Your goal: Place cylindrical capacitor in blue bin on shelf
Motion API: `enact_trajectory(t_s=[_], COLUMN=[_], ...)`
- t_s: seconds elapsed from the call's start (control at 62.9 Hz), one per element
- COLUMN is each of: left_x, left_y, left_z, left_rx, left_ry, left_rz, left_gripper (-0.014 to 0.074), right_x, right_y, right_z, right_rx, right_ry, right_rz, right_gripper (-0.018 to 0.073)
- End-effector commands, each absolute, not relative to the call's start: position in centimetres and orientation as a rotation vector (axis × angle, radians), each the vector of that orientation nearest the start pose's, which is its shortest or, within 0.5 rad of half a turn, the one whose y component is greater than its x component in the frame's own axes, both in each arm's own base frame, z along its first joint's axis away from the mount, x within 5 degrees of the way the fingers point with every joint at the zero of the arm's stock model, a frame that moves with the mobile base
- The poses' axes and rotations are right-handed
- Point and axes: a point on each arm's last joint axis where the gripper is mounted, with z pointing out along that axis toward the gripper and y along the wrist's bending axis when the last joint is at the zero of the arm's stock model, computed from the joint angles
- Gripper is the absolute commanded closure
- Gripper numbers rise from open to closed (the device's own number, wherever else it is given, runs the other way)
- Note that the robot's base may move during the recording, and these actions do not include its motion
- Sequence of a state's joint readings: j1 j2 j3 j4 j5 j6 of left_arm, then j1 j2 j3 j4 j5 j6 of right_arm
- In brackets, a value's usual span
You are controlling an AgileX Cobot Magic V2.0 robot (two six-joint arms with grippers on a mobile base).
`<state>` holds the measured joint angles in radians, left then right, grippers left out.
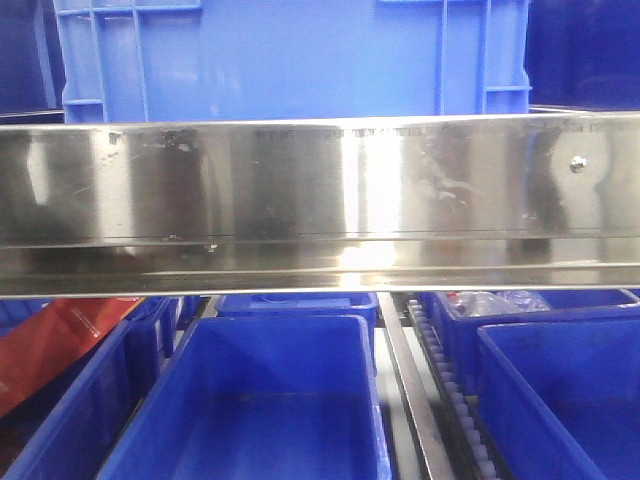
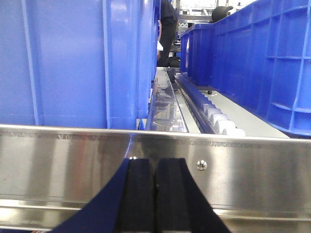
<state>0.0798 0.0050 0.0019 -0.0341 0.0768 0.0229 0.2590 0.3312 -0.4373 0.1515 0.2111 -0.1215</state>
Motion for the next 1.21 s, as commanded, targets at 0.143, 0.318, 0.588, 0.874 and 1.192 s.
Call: enact_trajectory(t_s=[0.143, 0.318, 0.588, 0.874, 1.192], left_x=[5.6, 5.6, 5.6, 5.6, 5.6], left_y=[0.5, 0.5, 0.5, 0.5, 0.5], left_z=[20.8, 20.8, 20.8, 20.8, 20.8], left_rx=[-0.075, -0.075, -0.075, -0.075, -0.075], left_ry=[1.538, 1.538, 1.538, 1.538, 1.538], left_rz=[0.051, 0.051, 0.051, 0.051, 0.051], left_gripper=[0.0707, 0.0707, 0.0707, 0.0707, 0.0707], right_x=[6.3, 5.8, 5.7, 5.6, 5.6], right_y=[0.7, 0.0, -0.2, -0.2, -0.2], right_z=[27.1, 24.1, 21.2, 20.9, 20.9], right_rx=[-0.038, 0.049, 0.065, 0.028, 0.028], right_ry=[1.534, 1.489, 1.500, 1.528, 1.528], right_rz=[0.128, 0.051, 0.011, -0.025, -0.025], right_gripper=[0.0713, 0.0713, 0.0713, 0.0713, 0.0713])
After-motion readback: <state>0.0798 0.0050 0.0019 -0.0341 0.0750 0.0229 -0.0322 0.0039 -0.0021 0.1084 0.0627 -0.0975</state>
